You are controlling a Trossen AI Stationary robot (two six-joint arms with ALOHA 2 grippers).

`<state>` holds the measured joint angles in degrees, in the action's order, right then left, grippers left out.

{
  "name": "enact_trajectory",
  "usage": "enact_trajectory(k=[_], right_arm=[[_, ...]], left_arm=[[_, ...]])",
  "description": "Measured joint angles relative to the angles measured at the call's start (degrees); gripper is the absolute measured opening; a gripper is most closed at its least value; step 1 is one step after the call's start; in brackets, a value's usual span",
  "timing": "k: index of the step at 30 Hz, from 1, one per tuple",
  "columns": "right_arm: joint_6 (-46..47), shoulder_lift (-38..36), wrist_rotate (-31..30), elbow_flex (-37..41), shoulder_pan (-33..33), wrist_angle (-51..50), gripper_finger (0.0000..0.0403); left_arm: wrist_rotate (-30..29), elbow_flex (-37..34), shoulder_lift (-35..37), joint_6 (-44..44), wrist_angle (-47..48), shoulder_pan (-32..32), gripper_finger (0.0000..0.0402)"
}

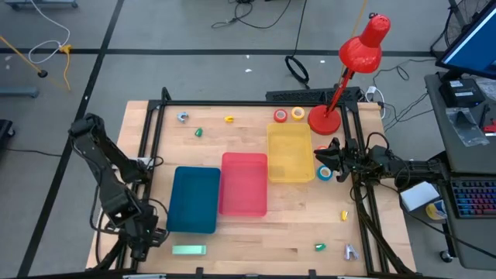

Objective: Pick and place Stapler, Stapler remover, tape
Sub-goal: Put the black stapler into the yellow bin

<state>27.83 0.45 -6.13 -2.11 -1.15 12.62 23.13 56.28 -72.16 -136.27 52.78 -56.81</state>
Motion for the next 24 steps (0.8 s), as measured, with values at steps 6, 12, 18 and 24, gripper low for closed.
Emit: enact_trajectory(k=[6,12,18,24], right_arm=[[-1.2,0.0,-0.1,0.0,0.0,0.0,0.0089],[-1.2,0.0,-1.3,0.0,0.0,0.0,0.0089],[2.0,2.4,-1.3,0.0,0.0,4.2,0.0089],[3.0,12.2,1.5,-0.4,0.1,17.4,0.0089]], left_arm=[[-11.9,5.6,0.0,10.0,0.8,2.2,0.0129],[-23.7,10.0,0.0,17.8,2.1,7.0,0.0129],[-24.6,10.9,0.0,28.7,0.8,15.6,0.0129],[-21.6,10.9,-0.4,40.8,-1.4,25.7,0.0129]])
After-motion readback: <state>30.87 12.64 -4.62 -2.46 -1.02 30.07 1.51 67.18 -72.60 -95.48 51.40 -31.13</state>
